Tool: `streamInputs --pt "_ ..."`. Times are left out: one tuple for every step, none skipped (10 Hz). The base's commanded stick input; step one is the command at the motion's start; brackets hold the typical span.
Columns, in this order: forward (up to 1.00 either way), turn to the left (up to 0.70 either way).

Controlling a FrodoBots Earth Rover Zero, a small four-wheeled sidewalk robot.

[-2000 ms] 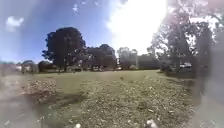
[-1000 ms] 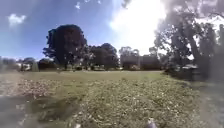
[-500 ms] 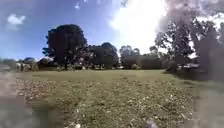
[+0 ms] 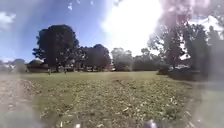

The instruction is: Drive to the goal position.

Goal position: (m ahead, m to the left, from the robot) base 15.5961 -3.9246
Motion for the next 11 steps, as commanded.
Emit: streamInputs --pt "0.7 0.0" --pt "0.7 0.0" --pt "0.7 0.0" --pt "0.7 0.0" --pt "0.7 0.0" --pt "0.7 0.0" --pt "0.7 0.01" --pt "0.7 0.08" --pt "0.7 0.19" --pt "0.7 0.35" --pt "0.7 0.35"
